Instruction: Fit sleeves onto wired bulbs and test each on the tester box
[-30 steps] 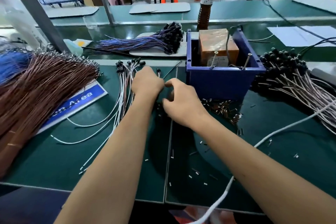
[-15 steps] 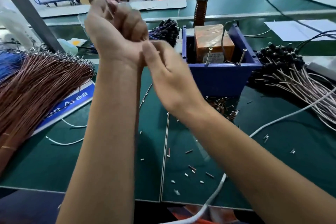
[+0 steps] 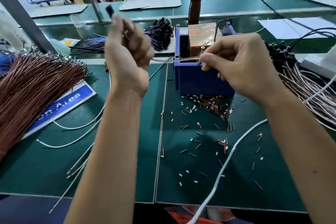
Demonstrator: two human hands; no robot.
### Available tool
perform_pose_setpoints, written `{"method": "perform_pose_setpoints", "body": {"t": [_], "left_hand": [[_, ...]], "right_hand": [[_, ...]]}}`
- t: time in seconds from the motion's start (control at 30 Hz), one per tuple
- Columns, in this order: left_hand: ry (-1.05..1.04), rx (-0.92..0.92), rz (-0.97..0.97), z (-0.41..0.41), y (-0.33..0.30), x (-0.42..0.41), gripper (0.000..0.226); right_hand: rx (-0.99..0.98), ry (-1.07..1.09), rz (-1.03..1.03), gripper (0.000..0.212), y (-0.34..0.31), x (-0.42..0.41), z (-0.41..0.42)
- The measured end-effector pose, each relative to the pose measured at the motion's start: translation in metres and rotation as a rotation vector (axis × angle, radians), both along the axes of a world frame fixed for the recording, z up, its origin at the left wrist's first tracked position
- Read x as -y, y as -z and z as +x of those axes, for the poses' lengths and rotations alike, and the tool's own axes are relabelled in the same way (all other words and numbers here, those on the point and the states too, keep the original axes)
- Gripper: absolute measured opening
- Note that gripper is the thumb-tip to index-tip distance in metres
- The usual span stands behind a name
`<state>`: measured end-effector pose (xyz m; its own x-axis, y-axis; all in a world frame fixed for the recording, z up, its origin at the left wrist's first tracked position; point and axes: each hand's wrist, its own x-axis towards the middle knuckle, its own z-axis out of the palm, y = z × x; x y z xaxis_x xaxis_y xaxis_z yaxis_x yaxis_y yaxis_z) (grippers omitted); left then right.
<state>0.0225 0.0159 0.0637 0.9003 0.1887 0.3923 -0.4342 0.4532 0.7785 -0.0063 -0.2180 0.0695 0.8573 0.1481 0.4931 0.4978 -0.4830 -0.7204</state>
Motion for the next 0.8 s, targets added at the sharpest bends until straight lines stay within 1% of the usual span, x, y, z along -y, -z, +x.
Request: {"method": "perform_pose_setpoints", "body": {"t": [0.03,0.1,0.17,0.23,0.27,0.3,0.37,0.47,0.53,0.6,0.7,0.8], "left_hand": [[-0.013,0.018,0.097,-0.005,0.006,0.01,0.038],[-0.052,0.089,0.414,-0.014,0.023,0.029,0.025],[-0.08,0.186,0.718,-0.021,0.042,0.048,0.013],[-0.152,0.291,0.992,-0.018,0.054,0.053,0.008],[-0.193,0.35,1.093,-0.016,0.057,0.055,0.009],[-0.214,0.402,1.152,-0.016,0.061,0.057,0.01],[-0.191,0.429,1.199,-0.015,0.068,0.058,0.008],[-0.09,0.332,1.158,-0.014,0.078,0.059,0.002],[-0.034,0.26,1.116,-0.013,0.083,0.057,0.003],[-0.029,0.223,1.074,-0.012,0.085,0.055,0.004],[-0.025,0.174,1.043,-0.011,0.088,0.053,0.012],[-0.022,0.164,1.026,-0.01,0.089,0.052,0.011]], "right_hand": [[0.041,0.015,-0.021,0.011,0.007,0.004,0.0],[0.115,0.038,-0.062,0.01,0.019,0.01,-0.002],[0.148,0.029,-0.092,0.011,0.032,0.015,-0.004],[0.186,0.017,-0.127,0.011,0.043,0.02,-0.006],[0.211,0.021,-0.138,0.011,0.047,0.022,-0.007],[0.228,0.027,-0.136,0.011,0.051,0.024,-0.008],[0.231,0.036,-0.101,0.012,0.057,0.026,-0.01],[0.161,0.034,-0.039,0.01,0.066,0.026,-0.012],[0.128,0.025,-0.032,0.01,0.069,0.026,-0.012],[0.112,0.02,-0.041,0.01,0.07,0.028,-0.011],[0.109,0.008,-0.074,0.008,0.071,0.031,-0.01],[0.125,0.011,-0.084,0.008,0.072,0.032,-0.01]]}}
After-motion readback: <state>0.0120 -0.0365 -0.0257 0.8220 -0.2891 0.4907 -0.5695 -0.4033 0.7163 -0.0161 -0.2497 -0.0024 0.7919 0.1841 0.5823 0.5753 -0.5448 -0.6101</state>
